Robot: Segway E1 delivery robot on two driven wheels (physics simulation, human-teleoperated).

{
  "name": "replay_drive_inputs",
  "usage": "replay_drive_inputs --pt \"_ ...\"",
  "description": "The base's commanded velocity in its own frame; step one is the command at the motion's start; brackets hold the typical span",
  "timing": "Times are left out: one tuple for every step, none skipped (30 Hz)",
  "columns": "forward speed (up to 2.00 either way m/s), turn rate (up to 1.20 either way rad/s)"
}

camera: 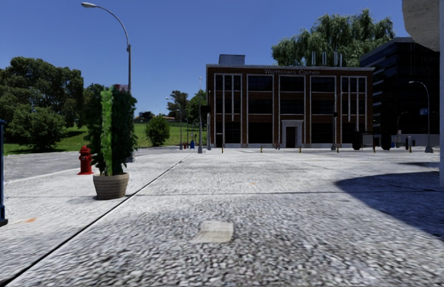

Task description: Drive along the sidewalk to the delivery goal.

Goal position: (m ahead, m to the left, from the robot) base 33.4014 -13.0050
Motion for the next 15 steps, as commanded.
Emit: replay_drive_inputs --pt "2.00 -0.15" --pt "2.00 -0.96" --pt "2.00 -1.20" --pt "2.00 -1.20" --pt "2.00 -1.20" --pt "2.00 -1.20" --pt "2.00 -1.20" --pt "2.00 -1.20" --pt "2.00 -0.82" --pt "2.00 -0.03" --pt "2.00 -0.03" --pt "2.00 0.00" --pt "2.00 0.00" --pt "2.00 0.00" --pt "2.00 0.00"
